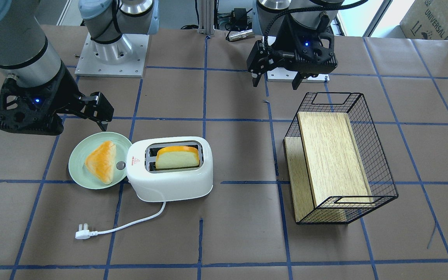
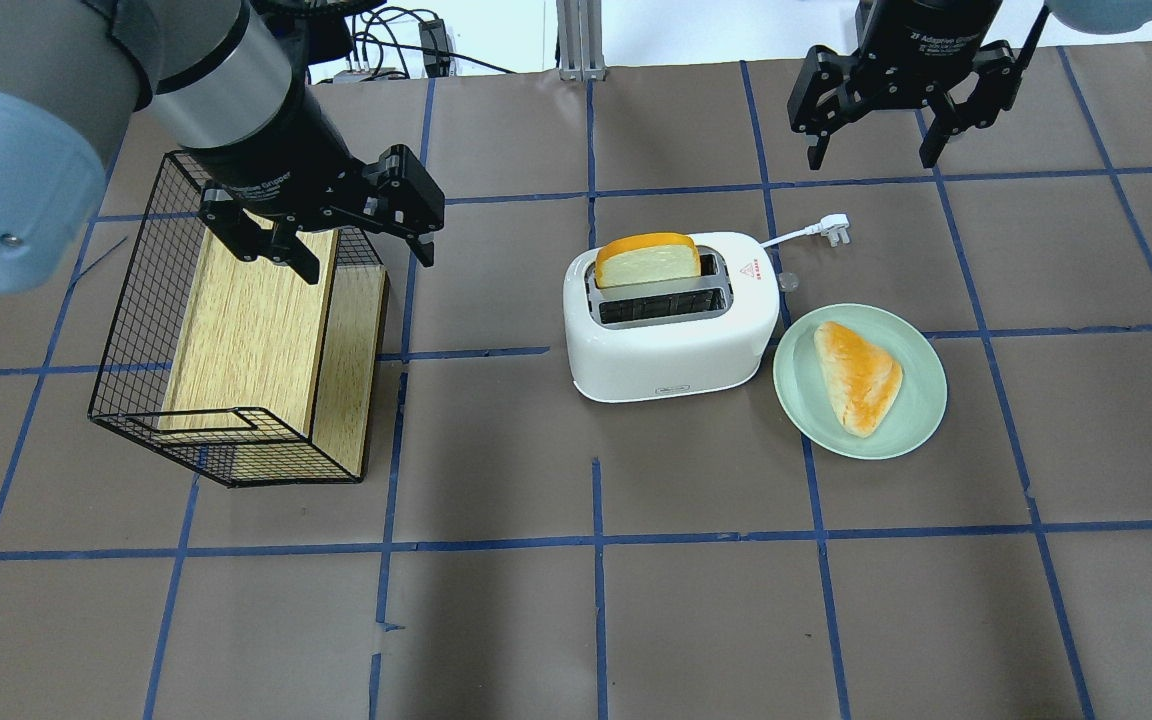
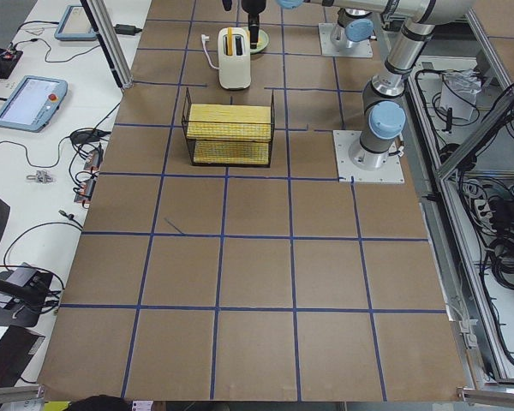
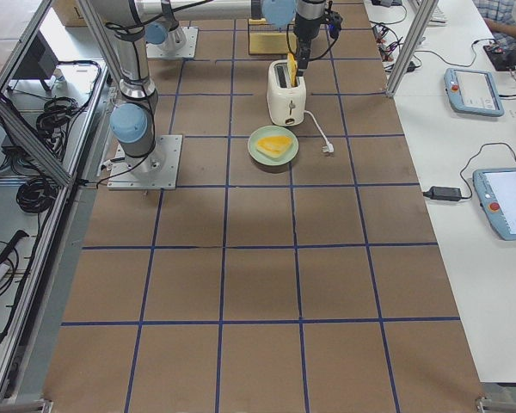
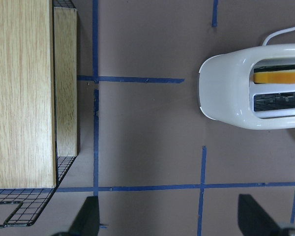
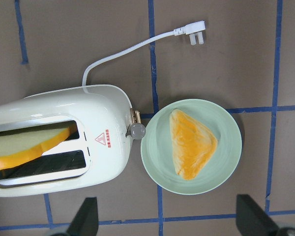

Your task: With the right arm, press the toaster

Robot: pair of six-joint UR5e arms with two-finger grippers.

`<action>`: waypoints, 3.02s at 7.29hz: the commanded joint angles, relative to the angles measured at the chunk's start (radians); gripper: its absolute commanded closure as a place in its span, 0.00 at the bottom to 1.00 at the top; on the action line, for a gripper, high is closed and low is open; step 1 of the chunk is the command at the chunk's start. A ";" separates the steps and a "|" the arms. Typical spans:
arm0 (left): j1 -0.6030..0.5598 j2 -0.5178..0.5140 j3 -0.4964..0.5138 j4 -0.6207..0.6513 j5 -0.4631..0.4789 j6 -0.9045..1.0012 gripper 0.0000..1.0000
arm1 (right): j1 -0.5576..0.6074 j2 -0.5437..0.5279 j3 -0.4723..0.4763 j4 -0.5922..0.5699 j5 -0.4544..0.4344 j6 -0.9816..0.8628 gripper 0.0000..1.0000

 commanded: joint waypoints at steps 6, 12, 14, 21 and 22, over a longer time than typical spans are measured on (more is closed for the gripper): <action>0.000 0.000 0.000 0.000 0.000 0.000 0.00 | -0.001 0.027 -0.034 0.002 -0.035 -0.002 0.00; 0.000 0.000 0.000 0.000 0.000 0.000 0.00 | 0.009 0.013 -0.161 0.099 0.048 0.011 0.00; 0.000 0.000 0.000 0.000 0.000 0.000 0.00 | 0.012 0.015 -0.157 0.119 0.060 -0.009 0.00; 0.000 0.000 0.000 0.000 0.000 0.000 0.00 | 0.034 0.039 -0.153 0.101 0.049 -0.484 0.75; 0.000 0.000 0.000 0.000 0.000 0.000 0.00 | 0.034 0.042 -0.150 0.099 0.046 -0.606 0.85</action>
